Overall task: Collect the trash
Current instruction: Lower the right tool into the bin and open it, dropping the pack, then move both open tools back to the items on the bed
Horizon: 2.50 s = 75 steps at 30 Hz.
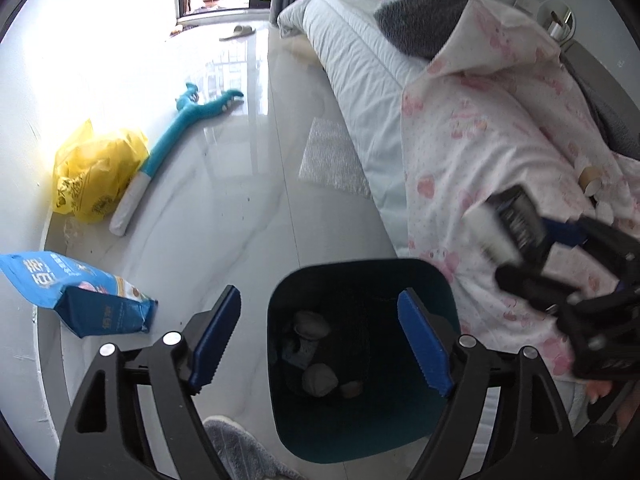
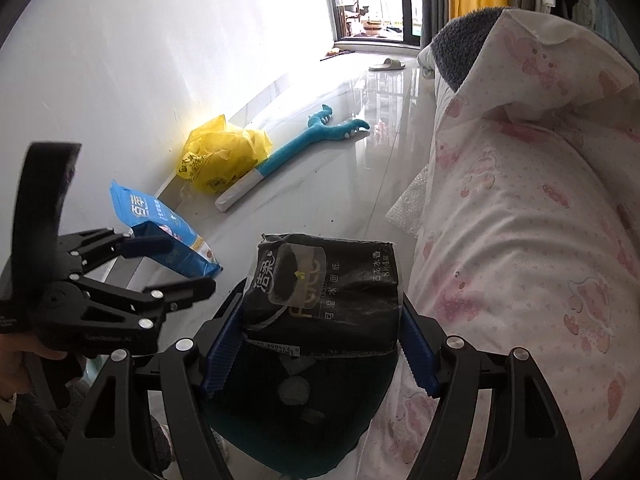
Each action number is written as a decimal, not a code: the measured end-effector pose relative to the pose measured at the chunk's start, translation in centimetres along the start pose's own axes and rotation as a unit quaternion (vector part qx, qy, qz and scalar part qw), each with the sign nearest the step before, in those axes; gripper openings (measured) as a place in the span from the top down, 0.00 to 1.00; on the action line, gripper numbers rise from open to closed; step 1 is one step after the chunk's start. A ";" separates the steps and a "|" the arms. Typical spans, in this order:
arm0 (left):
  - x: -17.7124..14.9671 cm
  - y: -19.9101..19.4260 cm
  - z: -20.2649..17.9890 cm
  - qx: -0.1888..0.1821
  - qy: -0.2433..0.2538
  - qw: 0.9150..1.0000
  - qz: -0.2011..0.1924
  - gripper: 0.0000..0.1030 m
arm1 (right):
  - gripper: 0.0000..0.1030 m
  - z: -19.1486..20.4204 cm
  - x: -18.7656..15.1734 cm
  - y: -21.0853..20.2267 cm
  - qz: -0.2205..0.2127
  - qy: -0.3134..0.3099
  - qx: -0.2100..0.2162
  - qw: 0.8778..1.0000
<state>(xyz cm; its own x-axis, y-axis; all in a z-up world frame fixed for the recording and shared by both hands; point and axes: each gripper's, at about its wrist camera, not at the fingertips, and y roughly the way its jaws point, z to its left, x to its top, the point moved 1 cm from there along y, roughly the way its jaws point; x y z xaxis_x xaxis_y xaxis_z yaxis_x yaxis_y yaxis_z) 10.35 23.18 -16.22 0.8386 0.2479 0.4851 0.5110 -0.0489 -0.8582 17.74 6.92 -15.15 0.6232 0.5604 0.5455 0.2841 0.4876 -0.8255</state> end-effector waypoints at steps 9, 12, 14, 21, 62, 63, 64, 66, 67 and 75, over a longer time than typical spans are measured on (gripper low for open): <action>2.4 -3.8 0.0 -0.016 -0.003 0.996 -0.092 0.15 | 0.29 0.2 -0.7 2.6 0.035 -0.003 -0.001 0.999; 3.0 -4.8 -0.5 -0.014 0.006 0.993 -0.119 0.15 | 0.29 0.2 -1.0 3.1 0.043 -0.003 0.000 0.999; 3.1 -5.6 -0.9 -0.016 0.012 0.990 -0.136 0.15 | 0.29 0.4 -1.2 3.5 0.050 -0.004 0.001 0.999; 3.4 -7.7 -1.9 -0.027 0.029 0.982 -0.183 0.15 | 0.29 1.0 -1.9 5.0 0.076 -0.011 0.010 0.997; 5.2 -13.8 -7.6 -0.082 0.067 0.941 -0.322 0.05 | 0.12 1.2 -2.3 -1.0 0.006 -0.048 0.024 0.999; 5.3 -13.8 -7.9 -0.082 0.068 0.940 -0.323 0.05 | 0.12 0.9 -2.2 -1.4 0.000 -0.047 0.021 0.999; 5.4 -13.8 -8.1 -0.083 0.069 0.940 -0.322 0.05 | 0.12 0.6 -2.1 -1.9 -0.008 -0.044 0.017 0.999; 5.6 -13.5 -8.7 -0.085 0.069 0.941 -0.321 0.04 | 0.12 -0.5 -2.0 -2.8 -0.023 -0.036 0.008 0.999; 5.8 -13.3 -9.1 -0.084 0.070 0.941 -0.321 0.04 | 0.12 -1.3 -1.9 -3.4 -0.031 -0.031 0.002 0.999; 6.3 -11.8 -12.1 -0.084 0.089 0.943 -0.311 0.04 | 0.12 -6.9 -1.9 -7.3 -0.077 0.011 -0.040 0.996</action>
<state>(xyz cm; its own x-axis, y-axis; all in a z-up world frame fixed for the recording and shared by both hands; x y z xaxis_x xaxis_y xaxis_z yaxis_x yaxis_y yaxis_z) 11.88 13.58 -0.99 0.3779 0.1142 0.9188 0.9243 -0.1040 -0.3673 19.56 -2.31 -11.13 0.5835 0.4680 0.6637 0.4334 0.5118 -0.7418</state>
